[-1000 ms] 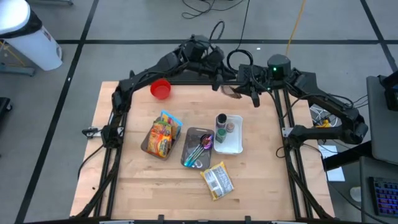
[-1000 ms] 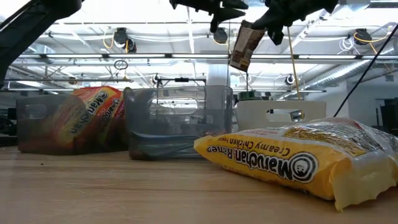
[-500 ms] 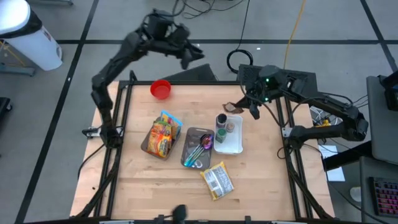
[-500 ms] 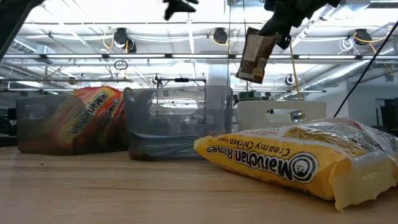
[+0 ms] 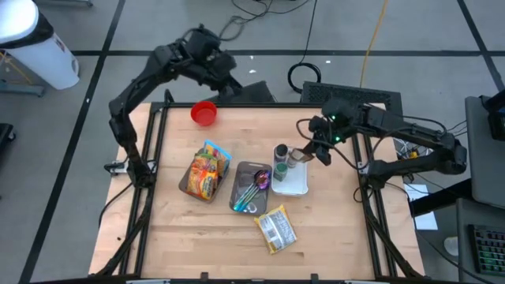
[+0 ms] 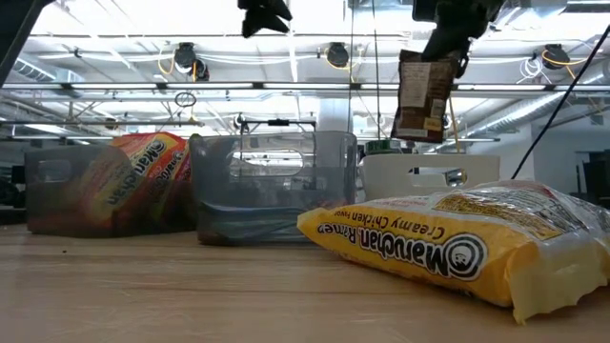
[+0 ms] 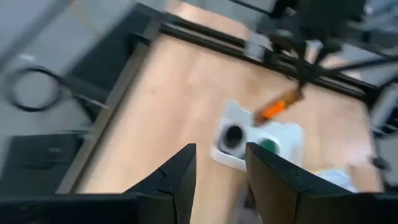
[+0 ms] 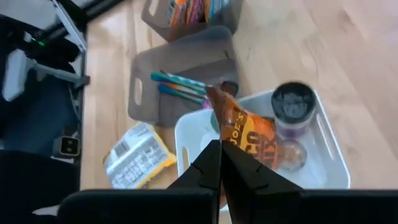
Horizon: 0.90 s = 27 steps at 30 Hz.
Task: Pick & Place Food Item
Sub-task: Put the orange pack into the white bin
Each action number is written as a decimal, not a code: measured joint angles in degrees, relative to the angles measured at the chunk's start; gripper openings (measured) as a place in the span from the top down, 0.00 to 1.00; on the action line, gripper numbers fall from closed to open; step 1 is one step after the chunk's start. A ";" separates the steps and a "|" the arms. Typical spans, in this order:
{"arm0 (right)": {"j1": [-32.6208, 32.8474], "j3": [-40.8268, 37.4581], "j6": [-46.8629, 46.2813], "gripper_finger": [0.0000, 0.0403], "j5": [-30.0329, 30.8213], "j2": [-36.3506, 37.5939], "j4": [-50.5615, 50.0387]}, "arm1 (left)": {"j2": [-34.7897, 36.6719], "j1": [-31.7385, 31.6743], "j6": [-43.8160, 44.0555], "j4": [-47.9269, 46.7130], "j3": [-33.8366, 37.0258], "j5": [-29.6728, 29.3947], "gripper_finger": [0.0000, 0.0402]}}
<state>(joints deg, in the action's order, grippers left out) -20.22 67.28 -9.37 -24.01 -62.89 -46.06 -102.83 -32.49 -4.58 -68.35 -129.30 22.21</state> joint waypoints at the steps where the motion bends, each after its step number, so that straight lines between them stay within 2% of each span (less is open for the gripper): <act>1: 0.68 -0.01 -0.56 1.00 0.35 0.00 -0.06 | -0.14 0.60 0.00 0.48 1.15 1.41 0.63; 5: 3.50 0.01 -2.51 1.00 3.16 0.00 -0.02 | -0.05 3.53 0.07 7.20 8.29 6.85 0.63; 14: 8.61 -0.44 -5.30 1.00 7.94 0.00 -3.23 | -0.17 10.95 6.00 31.78 22.83 10.28 0.63; 21: 10.27 -5.90 -7.57 1.00 9.01 0.00 0.74 | 0.23 12.66 10.47 44.87 24.63 12.78 0.63; 27: 10.70 -10.57 -9.05 1.00 8.88 0.00 6.47 | 4.95 12.32 11.15 47.44 24.68 12.51 0.63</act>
<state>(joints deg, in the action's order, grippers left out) -9.52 56.71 -18.41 -15.13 -62.90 -39.59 -97.87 -20.17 6.57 -20.91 -104.62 34.73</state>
